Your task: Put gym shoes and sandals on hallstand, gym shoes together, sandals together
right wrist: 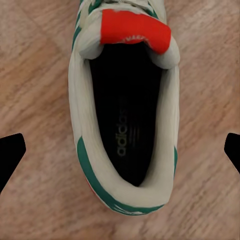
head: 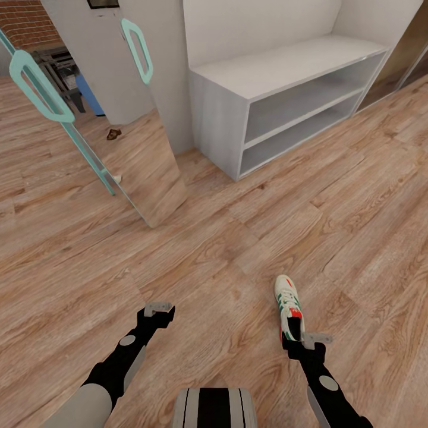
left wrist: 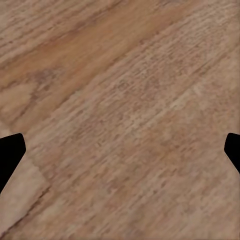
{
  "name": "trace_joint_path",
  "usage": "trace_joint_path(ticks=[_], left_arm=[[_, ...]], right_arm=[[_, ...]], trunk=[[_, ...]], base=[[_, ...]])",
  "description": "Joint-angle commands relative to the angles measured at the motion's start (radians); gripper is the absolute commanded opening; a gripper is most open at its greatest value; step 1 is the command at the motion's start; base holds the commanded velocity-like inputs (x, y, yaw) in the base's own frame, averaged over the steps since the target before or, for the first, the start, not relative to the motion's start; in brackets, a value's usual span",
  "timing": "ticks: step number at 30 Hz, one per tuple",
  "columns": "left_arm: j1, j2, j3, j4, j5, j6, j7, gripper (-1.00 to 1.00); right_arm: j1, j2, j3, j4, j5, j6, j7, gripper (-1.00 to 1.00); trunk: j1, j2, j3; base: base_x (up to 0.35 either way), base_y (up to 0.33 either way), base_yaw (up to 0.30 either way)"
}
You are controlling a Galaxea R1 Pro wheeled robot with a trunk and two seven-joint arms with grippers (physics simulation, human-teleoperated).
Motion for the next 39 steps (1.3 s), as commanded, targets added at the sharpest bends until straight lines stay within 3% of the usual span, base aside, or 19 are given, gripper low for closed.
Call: trace_joint_path(ticks=[1,19,21,24,29,39], left_arm=[[0.0,0.0,0.0,0.001,0.0,-0.003,-0.002,1.0],[-0.006,-0.002,-0.002,-0.001,0.0,-0.004,-0.003,1.0],[-0.007,-0.002,-0.002,-0.004,0.0,-0.004,-0.004,1.0],[-0.009,-0.003,-0.002,-0.035,0.0,-0.004,-0.04,1.0],[-0.01,-0.002,-0.002,-0.074,-0.001,-0.002,-0.079,1.0],[-0.011,-0.002,-0.002,-0.169,0.003,0.012,-0.1,1.0]], right_arm=[[0.0,0.0,0.001,0.0,0.0,-0.003,-0.003,1.0],[0.0,0.0,-0.008,-0.005,-0.004,-0.001,-0.005,1.0],[0.0,0.0,-0.008,-0.005,-0.004,-0.001,-0.005,1.0],[0.0,0.0,-0.009,-0.005,-0.005,-0.001,-0.005,1.0],[0.0,0.0,-0.009,-0.005,-0.005,-0.001,-0.005,1.0],[0.0,0.0,-0.007,-0.004,-0.005,-0.001,-0.005,1.0]], trunk=[[0.0,0.0,0.0],[0.0,0.0,-0.001],[0.001,-0.001,-0.009],[0.002,-0.001,-0.024],[0.002,-0.001,-0.029],[0.002,-0.001,-0.031]], base=[[0.015,0.0,0.0],[0.002,0.0,0.0],[0.0,0.0,0.0],[0.0,0.0,0.0],[0.0,0.0,0.0],[0.0,0.0,0.0]])
